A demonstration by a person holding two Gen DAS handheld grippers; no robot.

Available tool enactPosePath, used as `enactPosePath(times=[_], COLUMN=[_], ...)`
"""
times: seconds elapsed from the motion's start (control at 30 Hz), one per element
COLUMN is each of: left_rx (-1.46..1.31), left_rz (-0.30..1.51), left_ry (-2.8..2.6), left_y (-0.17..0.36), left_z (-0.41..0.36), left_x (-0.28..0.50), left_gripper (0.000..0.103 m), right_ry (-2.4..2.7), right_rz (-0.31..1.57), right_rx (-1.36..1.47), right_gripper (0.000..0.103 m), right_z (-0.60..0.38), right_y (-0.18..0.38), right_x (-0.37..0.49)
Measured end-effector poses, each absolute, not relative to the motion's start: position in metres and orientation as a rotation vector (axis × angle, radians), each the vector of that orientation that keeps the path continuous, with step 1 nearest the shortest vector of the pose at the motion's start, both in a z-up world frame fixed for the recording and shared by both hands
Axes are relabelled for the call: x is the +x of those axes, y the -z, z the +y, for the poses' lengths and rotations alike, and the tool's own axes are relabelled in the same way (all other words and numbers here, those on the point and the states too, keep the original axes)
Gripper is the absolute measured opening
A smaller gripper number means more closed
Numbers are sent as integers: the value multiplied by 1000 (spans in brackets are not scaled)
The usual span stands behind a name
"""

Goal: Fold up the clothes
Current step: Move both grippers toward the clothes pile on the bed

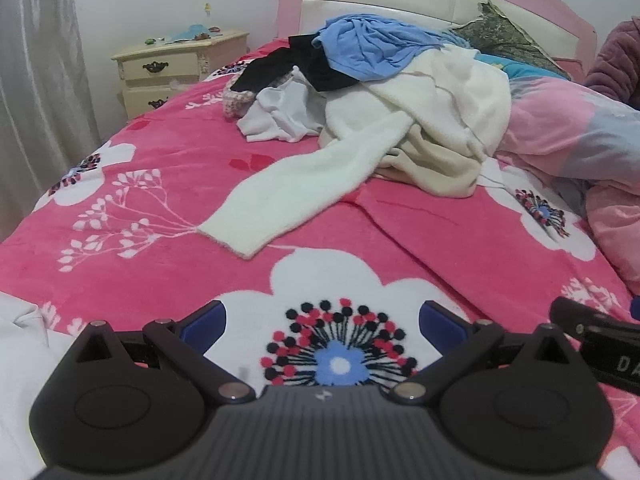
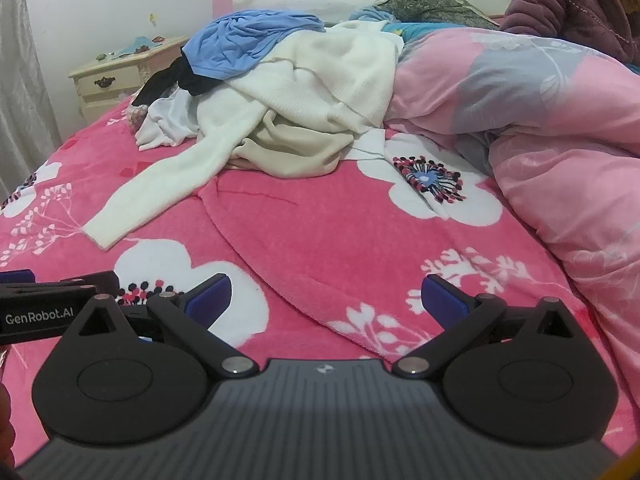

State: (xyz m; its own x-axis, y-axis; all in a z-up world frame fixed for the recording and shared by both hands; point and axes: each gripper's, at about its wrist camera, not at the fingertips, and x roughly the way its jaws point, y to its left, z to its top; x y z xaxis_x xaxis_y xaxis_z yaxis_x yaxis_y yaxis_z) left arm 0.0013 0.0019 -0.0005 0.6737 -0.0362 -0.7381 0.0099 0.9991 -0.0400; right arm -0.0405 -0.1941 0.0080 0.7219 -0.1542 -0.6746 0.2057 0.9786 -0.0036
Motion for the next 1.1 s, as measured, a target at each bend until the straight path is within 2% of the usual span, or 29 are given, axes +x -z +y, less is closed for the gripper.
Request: enactPosePath(times=[0.2, 0.57, 1.1], left_rx=[-94, -109, -90], left_rz=[852, 769, 787], left_ry=[30, -6, -35], left_y=[4, 1, 6], left_z=[14, 16, 17], left_x=[9, -4, -2], left_gripper=[103, 103, 103], right_ry=[201, 212, 218], right_rz=[739, 733, 736], right_rx=[72, 78, 83], right_gripper=[102, 102, 102], right_z=[-194, -198, -196], right_y=[-9, -9, -8], right_x=[-38, -40, -41])
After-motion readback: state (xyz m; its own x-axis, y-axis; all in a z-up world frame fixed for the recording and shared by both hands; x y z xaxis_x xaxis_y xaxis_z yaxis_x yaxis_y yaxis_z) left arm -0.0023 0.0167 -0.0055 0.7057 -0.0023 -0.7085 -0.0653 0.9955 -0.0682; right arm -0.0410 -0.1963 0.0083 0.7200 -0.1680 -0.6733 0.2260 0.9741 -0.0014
